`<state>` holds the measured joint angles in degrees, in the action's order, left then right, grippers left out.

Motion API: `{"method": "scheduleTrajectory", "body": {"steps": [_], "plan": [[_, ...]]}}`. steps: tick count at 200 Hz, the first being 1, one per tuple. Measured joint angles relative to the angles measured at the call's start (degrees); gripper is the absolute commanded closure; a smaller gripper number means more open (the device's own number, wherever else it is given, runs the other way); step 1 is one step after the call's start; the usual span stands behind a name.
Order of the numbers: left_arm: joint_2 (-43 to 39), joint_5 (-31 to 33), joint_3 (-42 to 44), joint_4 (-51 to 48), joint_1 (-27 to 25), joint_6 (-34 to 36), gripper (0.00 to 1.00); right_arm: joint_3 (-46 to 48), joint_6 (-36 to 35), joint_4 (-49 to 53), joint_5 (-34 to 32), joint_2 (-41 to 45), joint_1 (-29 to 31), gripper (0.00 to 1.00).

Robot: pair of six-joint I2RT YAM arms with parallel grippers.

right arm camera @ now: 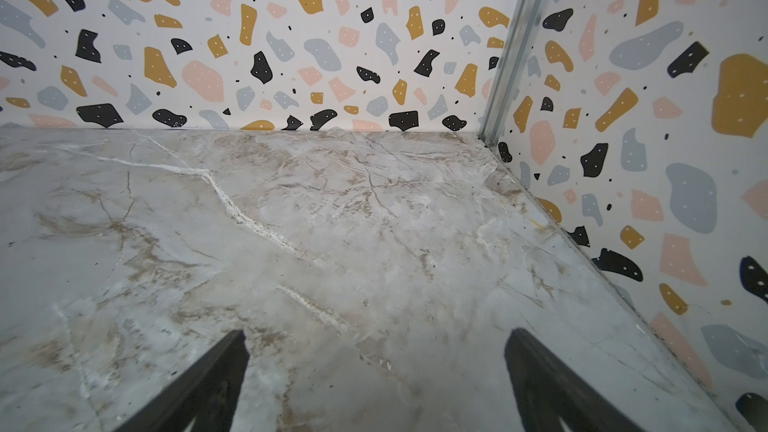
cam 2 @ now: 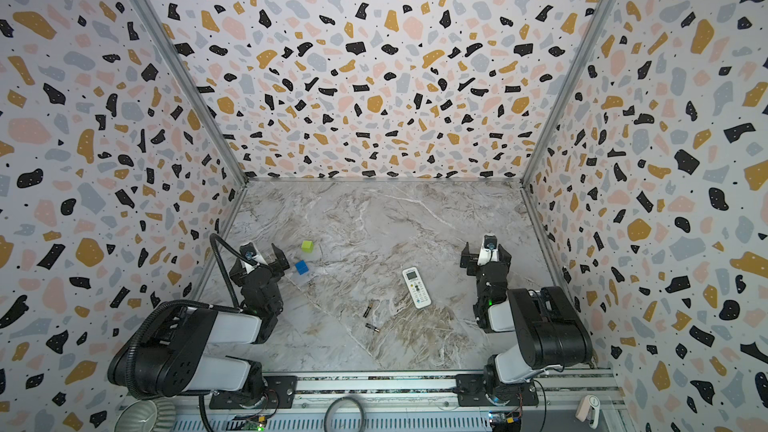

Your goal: Load the batteries into the remote control

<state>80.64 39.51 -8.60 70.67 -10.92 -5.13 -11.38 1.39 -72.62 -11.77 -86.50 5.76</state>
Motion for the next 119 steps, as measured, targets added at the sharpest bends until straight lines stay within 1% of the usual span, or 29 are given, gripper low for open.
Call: {"method": "scheduleTrajectory", "body": {"steps": [103, 119], "plan": [[-0.28, -0.09, 0.11, -0.07, 0.0, 0.09, 0.01, -0.02, -0.02, 0.0, 0.0, 0.0, 0.0, 0.01], [-3.37, -0.87, -0.13, -4.09, 0.0, 0.22, 0.0, -0.02, -0.07, 0.37, -0.61, 0.24, 0.31, 0.01]]}}
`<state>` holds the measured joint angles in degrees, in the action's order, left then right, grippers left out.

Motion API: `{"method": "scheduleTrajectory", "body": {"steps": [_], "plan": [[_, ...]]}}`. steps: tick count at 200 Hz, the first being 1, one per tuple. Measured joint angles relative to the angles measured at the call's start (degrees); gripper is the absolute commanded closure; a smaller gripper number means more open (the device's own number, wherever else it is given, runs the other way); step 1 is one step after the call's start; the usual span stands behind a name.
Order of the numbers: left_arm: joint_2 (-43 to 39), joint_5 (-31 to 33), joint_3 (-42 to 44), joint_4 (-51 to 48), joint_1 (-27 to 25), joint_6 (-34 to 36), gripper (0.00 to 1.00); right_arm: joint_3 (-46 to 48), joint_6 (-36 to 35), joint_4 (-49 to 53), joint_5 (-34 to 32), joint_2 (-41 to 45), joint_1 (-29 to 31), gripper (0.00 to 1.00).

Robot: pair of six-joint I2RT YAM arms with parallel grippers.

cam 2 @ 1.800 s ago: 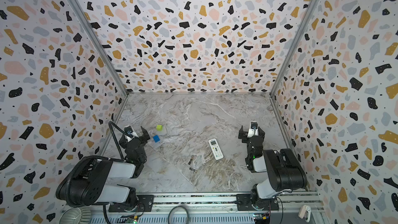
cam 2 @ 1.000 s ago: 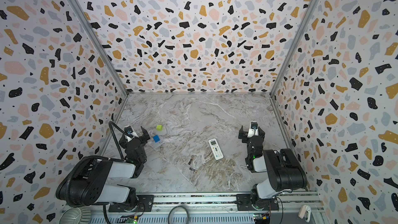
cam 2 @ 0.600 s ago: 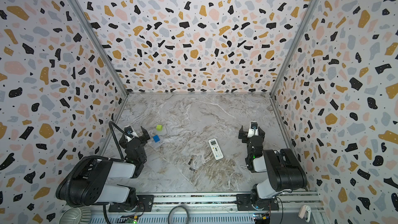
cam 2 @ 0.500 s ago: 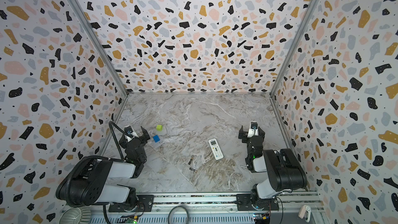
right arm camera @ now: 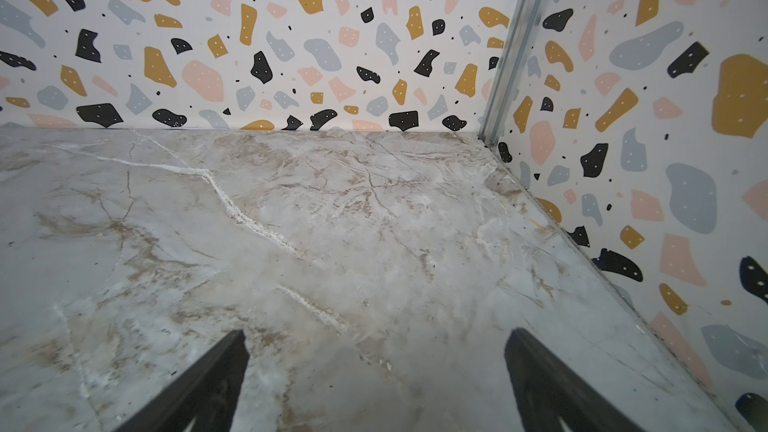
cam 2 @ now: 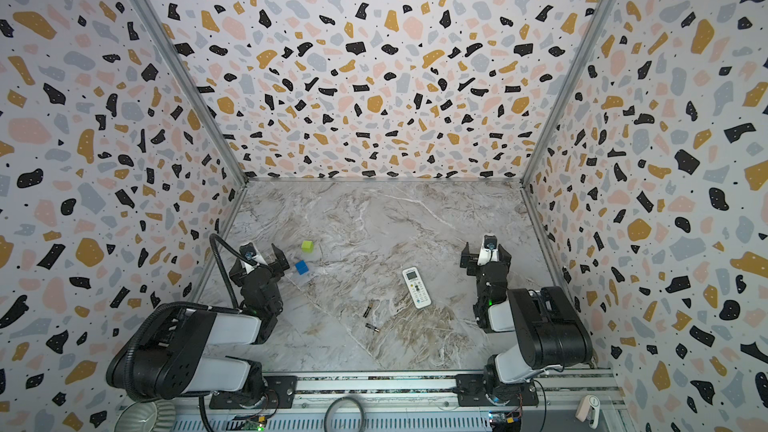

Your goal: Load the batteries into the remote control

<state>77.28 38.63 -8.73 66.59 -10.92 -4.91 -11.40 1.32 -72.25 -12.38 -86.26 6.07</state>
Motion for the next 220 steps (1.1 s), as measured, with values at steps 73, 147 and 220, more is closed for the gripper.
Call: {"method": "scheduleTrajectory", "body": {"steps": [73, 147, 220], "plan": [[-23.82, -4.15, -9.73, -30.47, -2.19, -5.64, 0.0, -6.56, -3.69, 20.76, -11.96, 16.76, 14.16, 0.01], [-26.53, -24.04, -23.32, -61.18, -7.82, -20.41, 0.01, -23.5, 7.08, 60.24, 0.2, 17.88, 25.51, 0.01], [-22.4, -37.18, -22.86, -57.96, -24.33, -24.76, 0.0, -24.76, 10.45, 74.84, 14.29, 8.28, 30.77, 0.01]]}}
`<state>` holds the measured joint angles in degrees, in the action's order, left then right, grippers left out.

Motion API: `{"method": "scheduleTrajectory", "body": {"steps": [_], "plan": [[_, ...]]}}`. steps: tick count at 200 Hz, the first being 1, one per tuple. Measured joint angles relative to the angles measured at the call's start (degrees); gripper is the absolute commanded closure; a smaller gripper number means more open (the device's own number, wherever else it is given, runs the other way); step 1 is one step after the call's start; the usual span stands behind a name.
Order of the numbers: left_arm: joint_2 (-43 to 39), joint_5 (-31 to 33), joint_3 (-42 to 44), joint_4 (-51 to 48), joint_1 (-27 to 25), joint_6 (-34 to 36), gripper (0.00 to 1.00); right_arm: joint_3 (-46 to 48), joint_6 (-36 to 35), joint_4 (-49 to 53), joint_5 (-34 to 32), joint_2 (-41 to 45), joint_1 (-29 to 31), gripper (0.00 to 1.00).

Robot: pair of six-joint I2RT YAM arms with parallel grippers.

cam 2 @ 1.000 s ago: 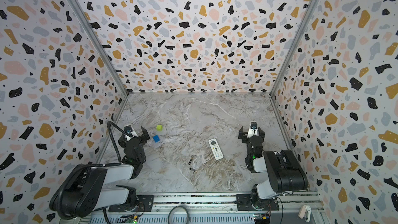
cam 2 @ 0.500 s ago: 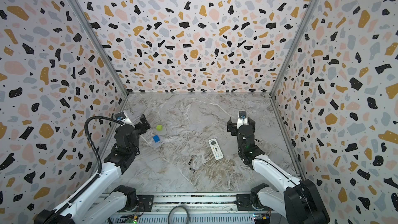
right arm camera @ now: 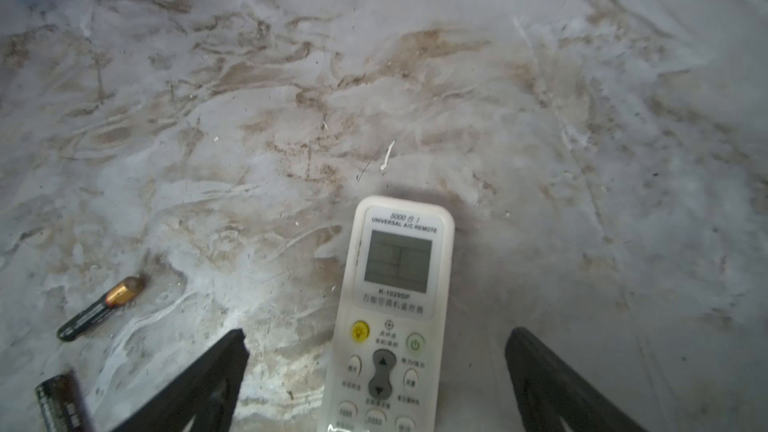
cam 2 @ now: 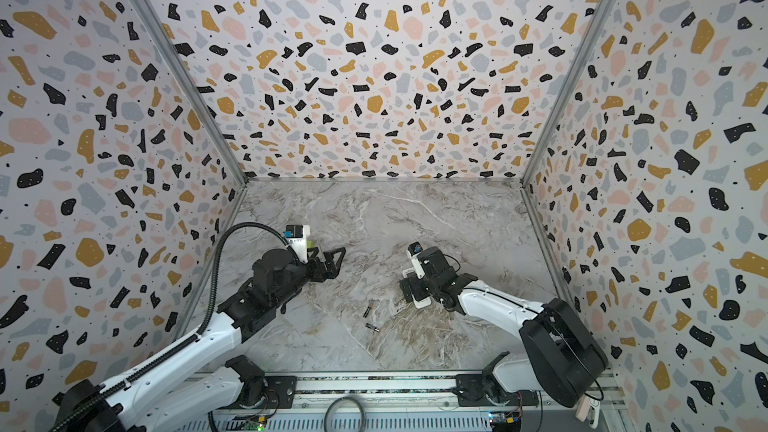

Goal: Load the batteries into the remote control
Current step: 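Reach the right gripper down to the white remote while the left arm moves toward it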

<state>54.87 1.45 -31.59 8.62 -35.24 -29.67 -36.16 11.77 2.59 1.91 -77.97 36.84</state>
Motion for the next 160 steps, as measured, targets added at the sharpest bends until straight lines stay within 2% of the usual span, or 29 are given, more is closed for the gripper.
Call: {"method": "scheduleTrajectory", "body": {"steps": [62, 114, 160], "plan": [[7.56, -1.01, -0.07, 5.46, -7.28, -0.26, 0.01, 1.18, 2.21, 1.92, 2.97, -0.61, 0.37, 0.07], [10.71, -0.98, -0.33, 9.68, -9.64, -1.09, 0.0, 1.44, 3.85, 2.49, 2.71, -2.73, 0.48, 0.13], [10.95, -0.5, -0.33, 11.67, -9.9, -1.03, 0.01, 0.52, 4.96, 2.84, -0.11, -4.94, 1.9, 0.26]]}}
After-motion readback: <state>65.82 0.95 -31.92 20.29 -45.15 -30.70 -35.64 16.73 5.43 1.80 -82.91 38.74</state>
